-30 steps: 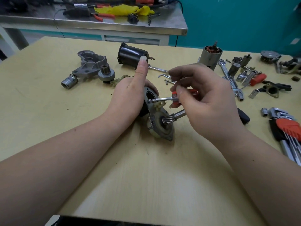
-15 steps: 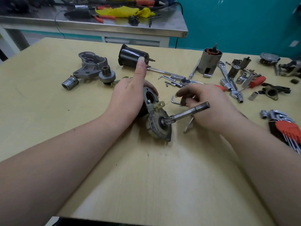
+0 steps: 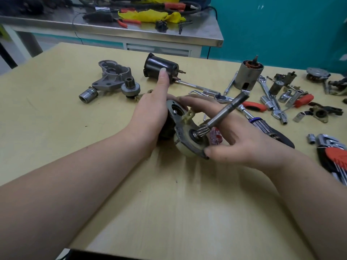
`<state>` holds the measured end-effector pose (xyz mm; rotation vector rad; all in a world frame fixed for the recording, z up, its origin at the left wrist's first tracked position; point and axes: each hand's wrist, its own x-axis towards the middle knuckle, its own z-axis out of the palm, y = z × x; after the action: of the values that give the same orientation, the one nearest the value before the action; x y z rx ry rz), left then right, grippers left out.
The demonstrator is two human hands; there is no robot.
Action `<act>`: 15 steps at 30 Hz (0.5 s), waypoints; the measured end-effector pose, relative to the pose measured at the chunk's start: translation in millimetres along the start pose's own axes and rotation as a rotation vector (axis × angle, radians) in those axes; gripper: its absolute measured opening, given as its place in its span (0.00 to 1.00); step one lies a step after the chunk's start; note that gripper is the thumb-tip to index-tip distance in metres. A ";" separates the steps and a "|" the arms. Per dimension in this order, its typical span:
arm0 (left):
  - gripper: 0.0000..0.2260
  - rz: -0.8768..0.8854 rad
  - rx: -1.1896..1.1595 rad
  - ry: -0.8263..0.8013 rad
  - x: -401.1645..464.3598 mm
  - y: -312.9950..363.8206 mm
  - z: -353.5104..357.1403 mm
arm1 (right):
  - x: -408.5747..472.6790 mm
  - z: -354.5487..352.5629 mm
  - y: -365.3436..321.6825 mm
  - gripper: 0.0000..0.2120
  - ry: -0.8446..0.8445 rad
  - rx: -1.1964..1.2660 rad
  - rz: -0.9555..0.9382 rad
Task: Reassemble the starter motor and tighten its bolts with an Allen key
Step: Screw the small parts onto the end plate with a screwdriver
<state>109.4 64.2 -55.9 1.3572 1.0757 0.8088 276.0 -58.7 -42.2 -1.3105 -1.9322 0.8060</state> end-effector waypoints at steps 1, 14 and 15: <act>0.33 -0.011 -0.024 -0.005 -0.9 0.8 0.6 | 0.0 0.2 0.3 0.40 -0.003 0.032 0.004; 0.34 0.014 -0.014 -0.182 -20.0 15.2 -0.1 | 2.2 3.8 1.0 0.30 0.270 0.426 0.143; 0.35 0.031 -0.028 -0.210 -22.0 14.9 0.7 | 1.6 2.0 3.4 0.30 0.270 0.470 0.140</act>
<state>104.6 44.7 -38.4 1.4037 0.8786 0.6843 275.8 -56.4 -45.7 -1.1972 -1.3486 1.0197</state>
